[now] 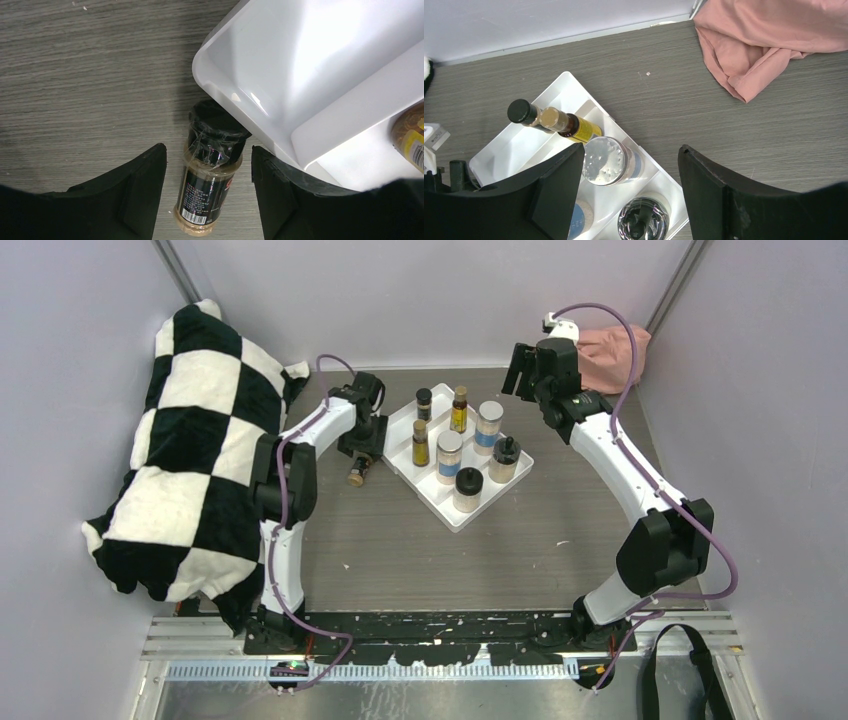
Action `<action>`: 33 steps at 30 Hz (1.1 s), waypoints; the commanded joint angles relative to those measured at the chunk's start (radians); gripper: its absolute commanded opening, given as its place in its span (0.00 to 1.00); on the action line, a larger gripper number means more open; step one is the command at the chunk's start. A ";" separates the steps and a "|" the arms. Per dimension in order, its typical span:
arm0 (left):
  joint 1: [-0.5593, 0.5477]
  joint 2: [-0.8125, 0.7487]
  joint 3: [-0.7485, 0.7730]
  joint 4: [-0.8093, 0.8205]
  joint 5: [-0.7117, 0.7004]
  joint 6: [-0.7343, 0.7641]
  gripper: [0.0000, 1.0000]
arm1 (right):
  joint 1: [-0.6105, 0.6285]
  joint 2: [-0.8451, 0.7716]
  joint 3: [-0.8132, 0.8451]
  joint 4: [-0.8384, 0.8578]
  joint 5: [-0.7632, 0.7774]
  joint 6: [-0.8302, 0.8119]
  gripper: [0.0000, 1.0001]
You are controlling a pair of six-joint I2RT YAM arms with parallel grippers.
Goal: Organize the condiment bottles
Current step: Pick up the bottle from the center of the board.
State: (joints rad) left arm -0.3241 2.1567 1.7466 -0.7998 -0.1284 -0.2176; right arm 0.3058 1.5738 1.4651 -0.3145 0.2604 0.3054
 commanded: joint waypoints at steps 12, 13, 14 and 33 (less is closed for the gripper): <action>-0.001 0.037 0.066 0.078 0.058 0.003 0.51 | 0.004 0.010 0.044 0.042 0.001 -0.009 0.75; -0.001 0.037 0.063 0.079 0.061 0.002 0.48 | 0.003 0.011 0.046 0.042 0.000 -0.009 0.75; -0.001 0.037 0.061 0.081 0.063 0.001 0.47 | 0.005 0.011 0.047 0.041 0.000 -0.009 0.75; -0.001 -0.030 0.004 0.117 0.031 -0.039 0.08 | 0.024 0.004 0.063 0.017 0.014 -0.011 0.75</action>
State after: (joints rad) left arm -0.3202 2.1799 1.7630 -0.7799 -0.1070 -0.2283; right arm 0.3210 1.5852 1.4776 -0.3195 0.2604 0.3050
